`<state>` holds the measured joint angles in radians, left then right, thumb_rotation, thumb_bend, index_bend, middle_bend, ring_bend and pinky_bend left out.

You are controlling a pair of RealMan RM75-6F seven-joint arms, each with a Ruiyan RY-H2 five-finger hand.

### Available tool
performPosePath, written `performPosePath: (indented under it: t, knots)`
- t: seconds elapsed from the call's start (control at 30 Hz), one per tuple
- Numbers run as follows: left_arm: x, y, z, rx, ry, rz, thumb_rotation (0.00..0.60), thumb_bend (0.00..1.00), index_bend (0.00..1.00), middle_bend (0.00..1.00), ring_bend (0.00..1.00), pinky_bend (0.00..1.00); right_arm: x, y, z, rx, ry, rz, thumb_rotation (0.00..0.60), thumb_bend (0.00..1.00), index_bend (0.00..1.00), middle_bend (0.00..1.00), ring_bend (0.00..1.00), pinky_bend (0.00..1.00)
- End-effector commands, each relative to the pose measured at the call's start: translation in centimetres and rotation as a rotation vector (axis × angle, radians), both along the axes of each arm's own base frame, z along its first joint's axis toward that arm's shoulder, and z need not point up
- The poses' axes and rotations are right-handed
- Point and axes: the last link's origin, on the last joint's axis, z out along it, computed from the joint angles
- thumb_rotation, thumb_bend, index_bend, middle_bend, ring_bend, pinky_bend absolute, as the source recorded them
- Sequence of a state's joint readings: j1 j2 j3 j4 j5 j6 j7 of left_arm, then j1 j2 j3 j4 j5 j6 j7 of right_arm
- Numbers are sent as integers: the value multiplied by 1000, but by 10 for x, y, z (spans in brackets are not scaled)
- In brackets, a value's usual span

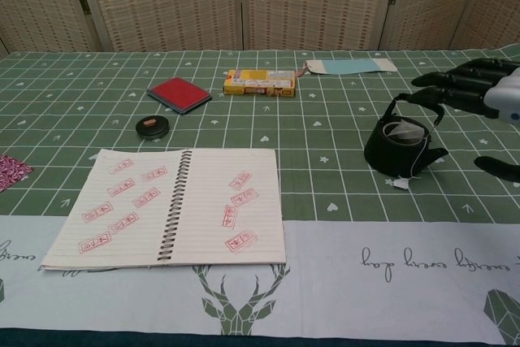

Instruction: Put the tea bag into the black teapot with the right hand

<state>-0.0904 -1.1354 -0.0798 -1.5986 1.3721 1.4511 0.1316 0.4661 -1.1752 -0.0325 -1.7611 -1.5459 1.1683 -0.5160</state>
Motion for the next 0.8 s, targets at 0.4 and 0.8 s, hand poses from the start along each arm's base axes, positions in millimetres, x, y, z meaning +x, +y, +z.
performPosePath:
  t: [0.4,0.8]
  knots:
    - [-1,0,7,13,-32,-7,600,284,0,56,89,131,30,-48,39,80,-52,-441,600,474,158,711,536,552]
    - [-4,2,9,8,-40,4,600,284,0,56,89,131,52,-79,37,218,-99,-664,600,475,224,836,654,646]
